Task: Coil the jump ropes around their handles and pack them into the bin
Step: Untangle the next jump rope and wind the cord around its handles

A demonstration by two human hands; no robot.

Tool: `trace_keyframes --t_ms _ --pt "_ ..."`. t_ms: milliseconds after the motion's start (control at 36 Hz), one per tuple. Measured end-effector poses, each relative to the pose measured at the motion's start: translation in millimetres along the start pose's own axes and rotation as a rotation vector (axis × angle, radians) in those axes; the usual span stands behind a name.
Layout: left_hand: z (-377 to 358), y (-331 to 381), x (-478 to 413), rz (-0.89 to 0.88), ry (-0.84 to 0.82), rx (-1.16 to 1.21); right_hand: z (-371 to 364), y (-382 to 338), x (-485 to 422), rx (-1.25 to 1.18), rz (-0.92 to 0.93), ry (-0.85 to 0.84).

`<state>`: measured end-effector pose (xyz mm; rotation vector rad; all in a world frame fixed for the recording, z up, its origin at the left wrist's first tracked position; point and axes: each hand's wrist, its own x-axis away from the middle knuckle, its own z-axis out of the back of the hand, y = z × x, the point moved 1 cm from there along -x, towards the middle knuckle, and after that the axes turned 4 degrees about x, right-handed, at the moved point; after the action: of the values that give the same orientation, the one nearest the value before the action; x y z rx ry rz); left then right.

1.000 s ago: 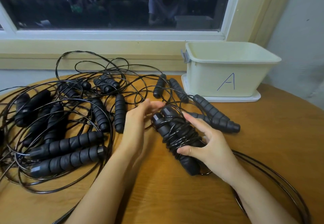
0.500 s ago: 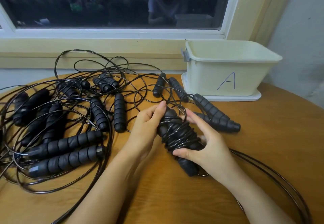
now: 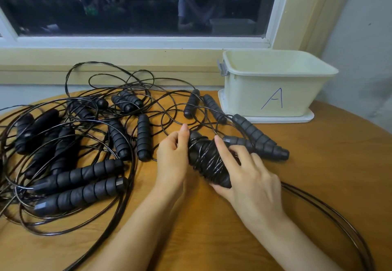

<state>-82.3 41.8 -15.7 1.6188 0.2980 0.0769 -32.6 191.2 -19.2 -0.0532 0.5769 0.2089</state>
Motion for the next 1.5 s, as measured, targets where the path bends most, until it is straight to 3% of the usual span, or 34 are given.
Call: trace_keyframes --t_ms 139,250,333,444,639,778,917,1306,1417,1500 --pt "-3 10 1 -0.118 -0.039 -0.006 -2 10 -8 -0.106 -0.072 -0.033" --pt "-1 3 -2 -0.261 0.026 -0.144 0 20 -14 -0.167 -0.175 0.019" --pt "3 -5 -4 -0.335 0.073 -0.276 6 28 -16 -0.22 -0.268 -0.034" --pt "4 -18 -5 -0.333 0.053 -0.416 21 47 -22 -0.274 -0.353 -0.077" --pt "1 -29 -5 -0.282 -0.02 -0.467 35 123 -28 -0.198 -0.624 0.023" --pt "1 -33 -8 -0.264 -0.021 -0.472 15 177 -20 -0.107 -0.786 -0.06" --pt "1 -35 -10 -0.248 -0.014 -0.487 -15 199 -7 0.055 -0.749 -0.256" --pt "1 -35 -9 -0.25 -0.034 -0.626 -34 202 -24 0.204 -0.678 -0.352" --pt "2 -36 -10 -0.253 -0.039 -0.663 -23 197 -19 0.22 -0.63 -0.328" --pt "3 -39 -10 -0.259 -0.043 -0.697 -16 185 -19 0.126 -0.472 -0.182"
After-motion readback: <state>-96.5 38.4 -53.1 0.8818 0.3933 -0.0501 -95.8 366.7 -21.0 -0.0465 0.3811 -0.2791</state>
